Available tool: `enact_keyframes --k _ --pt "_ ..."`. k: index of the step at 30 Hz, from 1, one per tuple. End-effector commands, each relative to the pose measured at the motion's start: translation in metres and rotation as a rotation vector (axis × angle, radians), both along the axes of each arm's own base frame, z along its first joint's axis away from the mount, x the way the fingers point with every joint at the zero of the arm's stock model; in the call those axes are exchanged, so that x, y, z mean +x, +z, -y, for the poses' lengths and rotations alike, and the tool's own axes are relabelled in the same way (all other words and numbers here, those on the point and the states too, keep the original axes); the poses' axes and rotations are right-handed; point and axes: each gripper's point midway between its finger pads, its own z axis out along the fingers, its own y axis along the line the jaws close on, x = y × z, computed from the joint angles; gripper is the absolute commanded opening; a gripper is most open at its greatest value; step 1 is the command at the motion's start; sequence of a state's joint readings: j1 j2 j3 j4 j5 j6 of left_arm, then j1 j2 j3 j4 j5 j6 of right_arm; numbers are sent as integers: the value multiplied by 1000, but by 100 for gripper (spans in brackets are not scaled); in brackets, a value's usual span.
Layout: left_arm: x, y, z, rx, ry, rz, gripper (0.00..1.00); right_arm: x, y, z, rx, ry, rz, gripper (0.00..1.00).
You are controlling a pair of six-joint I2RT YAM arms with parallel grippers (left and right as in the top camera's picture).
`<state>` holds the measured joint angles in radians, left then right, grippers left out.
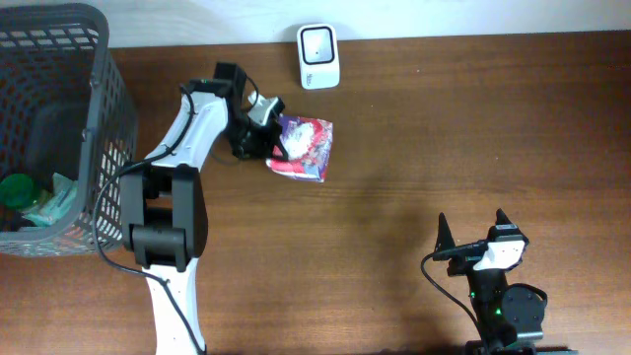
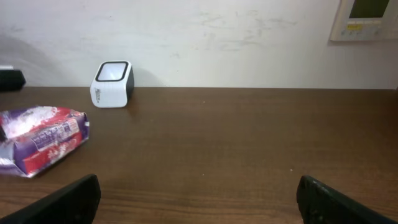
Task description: Scan the item barcode
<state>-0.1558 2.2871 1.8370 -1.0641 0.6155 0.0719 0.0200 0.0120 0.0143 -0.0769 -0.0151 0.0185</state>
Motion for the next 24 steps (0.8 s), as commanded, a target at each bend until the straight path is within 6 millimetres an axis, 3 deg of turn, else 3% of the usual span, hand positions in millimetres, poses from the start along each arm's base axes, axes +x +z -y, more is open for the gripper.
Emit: enact_keyframes --k 1,4,5,7,10,12,13,15,17,18,21,22,23,24 --pt "39 62 -45 340 36 177 0 0 -3 3 -3 -15 -4 99" --pt "59 100 -77 614 165 289 0 0 -3 3 -3 -15 -4 99" --pt "62 115 -100 839 247 346 0 0 -3 3 -3 -15 -4 99" --pt "56 120 -101 999 258 379 0 0 -3 3 -3 -15 -4 99" --pt "35 99 -56 1081 156 403 0 0 -3 3 -3 -15 -4 99" --pt "28 98 -52 1209 158 454 0 0 -3 3 -3 -15 -4 99" --pt "21 90 -40 1260 143 491 0 0 -3 3 -3 -15 -4 98" --pt "5 66 -15 1241 73 485 2 0 -3 3 -3 -15 -4 99" --pt "-15 43 5 1232 -2 475 12 0 -3 3 -3 -15 -4 99" --pt "-31 29 27 1173 -55 449 15 0 -3 3 -3 -15 -4 99" --pt "-55 17 75 997 -120 399 18 0 -3 3 -3 -15 -4 99" --pt "-63 14 90 931 -138 368 29 0 -3 3 -3 -15 -4 99" --pt "-72 15 106 846 -158 328 48 0 -3 3 -3 -15 -4 99" --pt "-76 18 115 792 -163 302 53 0 -3 3 -3 -15 -4 99"
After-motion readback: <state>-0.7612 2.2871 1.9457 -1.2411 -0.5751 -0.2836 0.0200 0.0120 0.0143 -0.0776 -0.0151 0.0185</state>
